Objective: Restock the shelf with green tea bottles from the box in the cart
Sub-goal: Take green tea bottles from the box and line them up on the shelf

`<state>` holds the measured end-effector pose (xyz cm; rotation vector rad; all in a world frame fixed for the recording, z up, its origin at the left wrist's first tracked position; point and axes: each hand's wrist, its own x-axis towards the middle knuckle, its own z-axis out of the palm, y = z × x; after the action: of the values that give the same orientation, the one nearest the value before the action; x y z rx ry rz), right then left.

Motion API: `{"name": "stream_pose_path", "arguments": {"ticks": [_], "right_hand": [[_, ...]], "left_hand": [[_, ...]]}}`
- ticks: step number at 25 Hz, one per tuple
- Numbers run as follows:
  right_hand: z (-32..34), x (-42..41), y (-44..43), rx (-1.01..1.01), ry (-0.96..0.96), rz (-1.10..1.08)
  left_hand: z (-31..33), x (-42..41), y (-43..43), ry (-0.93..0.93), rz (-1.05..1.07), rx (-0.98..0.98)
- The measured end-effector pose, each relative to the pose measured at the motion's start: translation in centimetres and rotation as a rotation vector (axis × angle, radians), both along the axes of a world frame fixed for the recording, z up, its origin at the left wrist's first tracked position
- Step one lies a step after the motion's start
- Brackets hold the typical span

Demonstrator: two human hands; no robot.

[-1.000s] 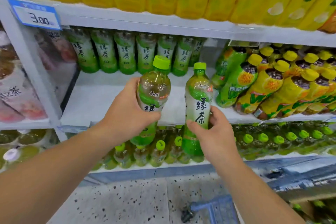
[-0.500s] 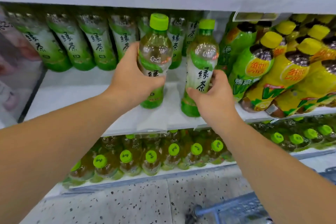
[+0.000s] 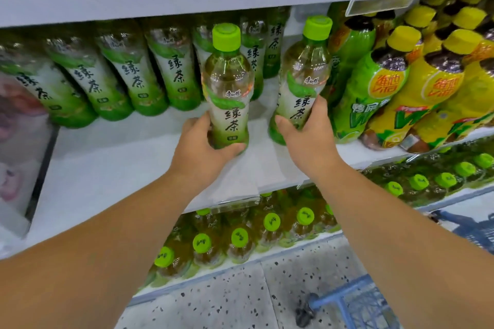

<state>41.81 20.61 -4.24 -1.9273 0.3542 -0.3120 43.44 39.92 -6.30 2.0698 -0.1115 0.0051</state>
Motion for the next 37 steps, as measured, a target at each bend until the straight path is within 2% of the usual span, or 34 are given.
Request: {"name": "stream_pose_path", "arguments": {"ticks": [2, 10, 17, 24, 29, 37], "right_hand": [[-0.3, 0.0, 0.5, -0.037, 0.000, -0.023], [0.1, 5.9, -0.3, -0.066, 0.086, -0.064], [-0.9, 10.0, -1.1, -0.007, -0.002, -0.078], [-2.5, 10.6, -1.4, 0.107, -0.108, -0.032], [-2.6, 11.4, -1.6, 0.140, -0.046, 0.007], [-2.5, 13.3, -1.9, 0.047, 0.015, 0.018]], "left_hand": [[-1.4, 0.6, 0.9, 0.004, -0.002, 0.060], [-2.4, 2.2, 0.1, -0.047, 0.052, 0.047], [-2.9, 1.5, -0.6, -0.174, 0.066, 0.173], [-2.9, 1.6, -0.7, -0.195, 0.095, 0.204], [-2.8, 1.6, -0.8, -0.190, 0.111, 0.238], [-2.7, 1.5, -0.9, -0.188, 0.131, 0.231]]}}
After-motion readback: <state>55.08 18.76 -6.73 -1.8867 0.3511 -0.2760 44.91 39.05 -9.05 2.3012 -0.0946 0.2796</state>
